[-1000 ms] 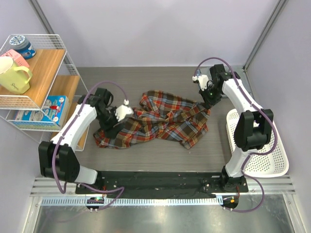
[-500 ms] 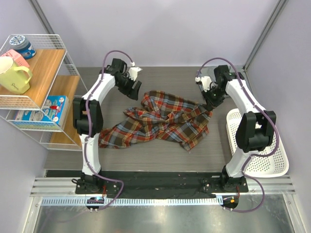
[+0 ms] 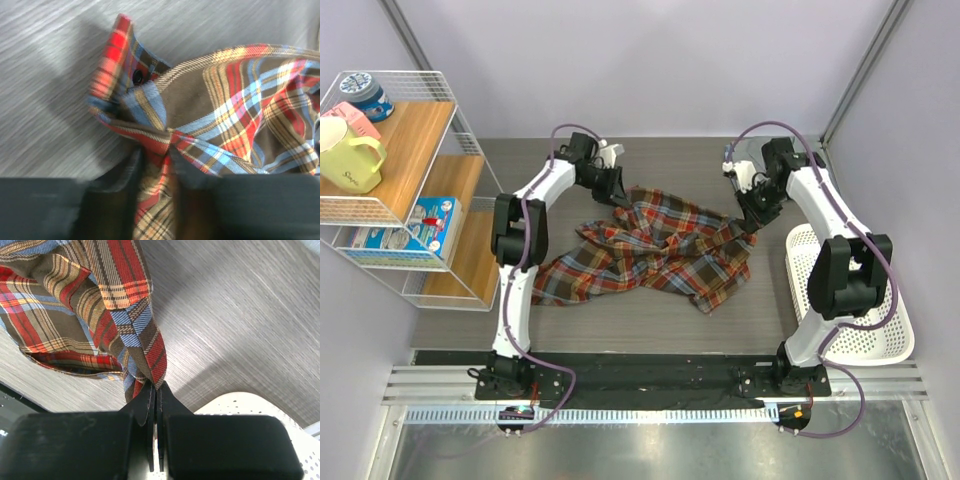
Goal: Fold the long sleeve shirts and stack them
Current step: Flatten the shirt out
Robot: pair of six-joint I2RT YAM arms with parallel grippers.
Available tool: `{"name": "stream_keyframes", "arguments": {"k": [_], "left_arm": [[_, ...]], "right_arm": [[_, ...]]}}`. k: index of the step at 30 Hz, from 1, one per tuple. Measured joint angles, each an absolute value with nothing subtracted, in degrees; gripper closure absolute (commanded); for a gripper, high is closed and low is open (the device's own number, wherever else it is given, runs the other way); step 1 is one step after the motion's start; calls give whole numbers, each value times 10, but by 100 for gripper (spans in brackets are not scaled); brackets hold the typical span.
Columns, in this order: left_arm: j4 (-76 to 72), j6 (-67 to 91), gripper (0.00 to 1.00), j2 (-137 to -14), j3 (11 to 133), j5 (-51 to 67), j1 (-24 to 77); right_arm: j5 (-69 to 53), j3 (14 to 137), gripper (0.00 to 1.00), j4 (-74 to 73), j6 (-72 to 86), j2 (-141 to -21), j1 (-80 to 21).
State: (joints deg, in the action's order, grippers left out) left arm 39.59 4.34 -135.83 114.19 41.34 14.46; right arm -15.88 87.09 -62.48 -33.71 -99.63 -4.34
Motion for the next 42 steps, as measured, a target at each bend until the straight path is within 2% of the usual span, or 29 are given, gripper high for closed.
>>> {"name": "stream_keyframes", "arguments": {"k": [1,4,8,14,15,16,17,18,19,20,21,26,30,37,39,40,42], "left_arm": [[392,53,95,-1359,1139,415,145],[367,76,100,-1357,1135,421,145],[350,81,100,-1332,1135,413,136],[347,19,100,-1219,1158,401,132],[346,4,100,-1193,1159,404,136],[345,-13,100,-1171,1157,409,140],[341,-40,100,-1137,1147,416,147],[341,-60,100,-1109,1138,422,156],[335,-83,100,-1079,1122,423,166],[331,-105,100,-1048,1101,425,177],[332,-119,100,-1028,1088,426,185],[329,-185,100,-960,1011,425,237],[335,-193,100,-975,997,409,236],[339,-184,100,-1005,1021,382,228],[341,-184,100,-1009,1029,378,228],[341,-184,100,-1009,1030,376,228],[343,-185,100,-1010,1033,373,227]], "right_arm": [[-159,868,99,-625,-337,-994,-43],[-158,855,99,-625,-337,-988,-43],[-158,836,99,-622,-337,-988,-41],[-170,828,98,-613,-337,-988,-15],[-173,828,90,-611,-337,-988,-13],[-179,829,58,-609,-337,-988,-11],[-184,832,42,-611,-337,-988,-10],[-190,834,32,-612,-333,-988,-10],[-199,839,11,-616,-332,-988,-10],[-211,843,4,-616,-329,-988,-10],[-221,845,2,-614,-322,-987,-10],[-307,807,0,-515,-291,-934,-12],[-348,762,0,-407,-265,-882,-34],[-385,731,3,-281,-237,-886,-95],[-385,722,7,-253,-237,-886,-110],[-383,716,15,-238,-236,-886,-116],[-375,709,21,-214,-236,-892,-126]]}}
